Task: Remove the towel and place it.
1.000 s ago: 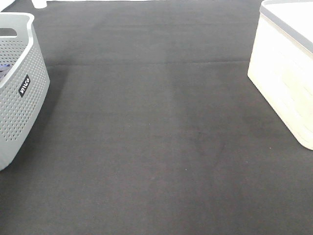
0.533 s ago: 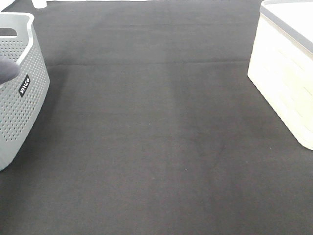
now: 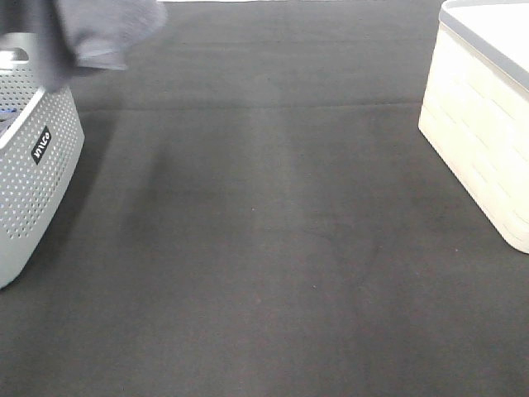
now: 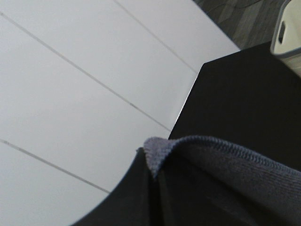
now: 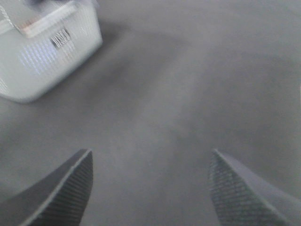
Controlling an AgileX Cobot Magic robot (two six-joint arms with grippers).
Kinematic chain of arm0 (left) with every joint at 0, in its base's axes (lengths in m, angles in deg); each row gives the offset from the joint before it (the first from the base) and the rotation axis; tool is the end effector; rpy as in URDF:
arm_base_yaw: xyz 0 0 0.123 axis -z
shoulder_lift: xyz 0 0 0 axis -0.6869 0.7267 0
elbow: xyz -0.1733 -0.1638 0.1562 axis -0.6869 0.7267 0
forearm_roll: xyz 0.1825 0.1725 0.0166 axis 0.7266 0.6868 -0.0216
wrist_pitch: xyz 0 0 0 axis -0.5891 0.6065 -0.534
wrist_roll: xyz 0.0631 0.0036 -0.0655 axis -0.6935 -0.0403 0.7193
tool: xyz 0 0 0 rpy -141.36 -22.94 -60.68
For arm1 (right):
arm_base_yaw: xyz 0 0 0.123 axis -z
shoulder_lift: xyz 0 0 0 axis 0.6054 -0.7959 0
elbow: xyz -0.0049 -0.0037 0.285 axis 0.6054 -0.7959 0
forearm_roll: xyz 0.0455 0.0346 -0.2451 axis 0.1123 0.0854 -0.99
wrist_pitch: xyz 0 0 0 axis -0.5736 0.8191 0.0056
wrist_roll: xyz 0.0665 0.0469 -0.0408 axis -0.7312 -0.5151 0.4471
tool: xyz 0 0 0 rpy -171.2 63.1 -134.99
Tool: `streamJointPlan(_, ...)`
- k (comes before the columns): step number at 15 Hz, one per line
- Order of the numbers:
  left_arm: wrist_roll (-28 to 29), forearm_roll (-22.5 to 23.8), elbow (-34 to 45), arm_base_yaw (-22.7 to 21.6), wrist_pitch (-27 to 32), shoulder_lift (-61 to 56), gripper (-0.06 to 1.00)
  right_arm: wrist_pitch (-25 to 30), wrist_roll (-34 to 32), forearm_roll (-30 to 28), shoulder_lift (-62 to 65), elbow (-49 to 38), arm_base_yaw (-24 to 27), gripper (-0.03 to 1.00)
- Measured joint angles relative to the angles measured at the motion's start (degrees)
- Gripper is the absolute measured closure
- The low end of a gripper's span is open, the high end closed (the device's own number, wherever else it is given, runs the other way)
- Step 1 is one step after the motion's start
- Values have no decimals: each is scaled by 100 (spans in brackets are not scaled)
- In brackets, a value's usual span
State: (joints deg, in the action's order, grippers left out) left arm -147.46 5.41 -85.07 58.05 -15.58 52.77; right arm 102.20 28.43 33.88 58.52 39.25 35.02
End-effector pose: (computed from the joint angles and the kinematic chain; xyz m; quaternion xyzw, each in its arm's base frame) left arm 0.2541 -0.0946 0.5450 0.4937 0.5605 0.1068 0.6562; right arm 0.0618 0.0417 0.3218 -0.1823 0.8103 0.1655 0.5318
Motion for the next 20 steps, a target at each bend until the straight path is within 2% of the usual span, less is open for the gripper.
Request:
streamJointPlan(1,-80,-6,-63,252,-6,143,94,-235,378,458,-327,0,0,29)
streamJointPlan(3,-195,-6,-80,625,-46,413,94,-350,1352,1524,-997,0,0,29)
streamJointPlan(4,-223,-6,-80,928,-63,653,94,-264,2361,2561,-1541,0,0,29)
streamJointPlan(7,-241,0,-80,1398,-195,865,94,-126,3592,3718,-2126,0,0,29)
streamJointPlan(10,-246,0,-80,1782,-413,963,94,647,4887,4635,-2727,0,0,29)
streamJointPlan(12,-246,0,-80,1931,-527,997,94,1077,5311,5065,-3025,0,0,29)
streamJointPlan(14,-246,11,-80,2023,-607,997,94,1324,5655,5214,-3203,0,0,32)
streamJointPlan(20,-269,6,-80,2395,-642,997,94,1427,5999,5460,-3466,0,0,35)
